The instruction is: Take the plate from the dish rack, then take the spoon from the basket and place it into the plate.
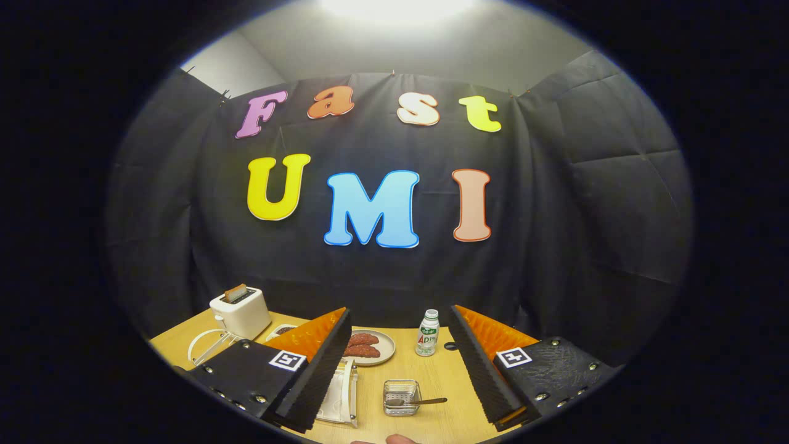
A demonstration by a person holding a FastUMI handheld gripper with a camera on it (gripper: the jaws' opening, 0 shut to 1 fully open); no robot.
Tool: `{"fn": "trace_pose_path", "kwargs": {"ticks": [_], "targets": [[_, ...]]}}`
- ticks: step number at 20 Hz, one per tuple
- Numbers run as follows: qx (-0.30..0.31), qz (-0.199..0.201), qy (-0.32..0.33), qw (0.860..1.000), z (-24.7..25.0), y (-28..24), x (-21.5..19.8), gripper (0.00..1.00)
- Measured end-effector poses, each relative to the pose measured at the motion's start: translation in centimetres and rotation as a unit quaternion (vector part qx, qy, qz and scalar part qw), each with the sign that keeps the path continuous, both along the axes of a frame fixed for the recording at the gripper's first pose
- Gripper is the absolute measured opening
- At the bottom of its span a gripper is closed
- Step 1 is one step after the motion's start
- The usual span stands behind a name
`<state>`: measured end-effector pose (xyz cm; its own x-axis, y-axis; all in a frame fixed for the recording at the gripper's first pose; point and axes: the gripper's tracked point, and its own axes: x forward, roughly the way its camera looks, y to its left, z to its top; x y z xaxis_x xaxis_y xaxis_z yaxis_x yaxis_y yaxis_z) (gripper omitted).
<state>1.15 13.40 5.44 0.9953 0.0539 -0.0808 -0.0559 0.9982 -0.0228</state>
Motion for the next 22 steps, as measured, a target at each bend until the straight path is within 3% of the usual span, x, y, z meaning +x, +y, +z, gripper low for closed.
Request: {"fn": "trace_pose_path", "kwargs": {"ticks": [7, 11, 14, 18, 22], "targets": [[-0.01, 0.036, 0.052, 0.998, -0.9, 5.6, 1.8, 0.97], [-0.016, 0.06, 0.121, 0.991, -3.3, 8.8, 2.5, 0.97], [-0.038, 0.054, 0.154, 0.986, -4.7, 10.3, 3.6, 0.97], [-0.053, 0.038, 0.251, 0.966, -9.9, 12.1, 4.4, 0.97], [-0.053, 0.011, 0.295, 0.954, -12.7, 13.0, 5.4, 0.97]]}}
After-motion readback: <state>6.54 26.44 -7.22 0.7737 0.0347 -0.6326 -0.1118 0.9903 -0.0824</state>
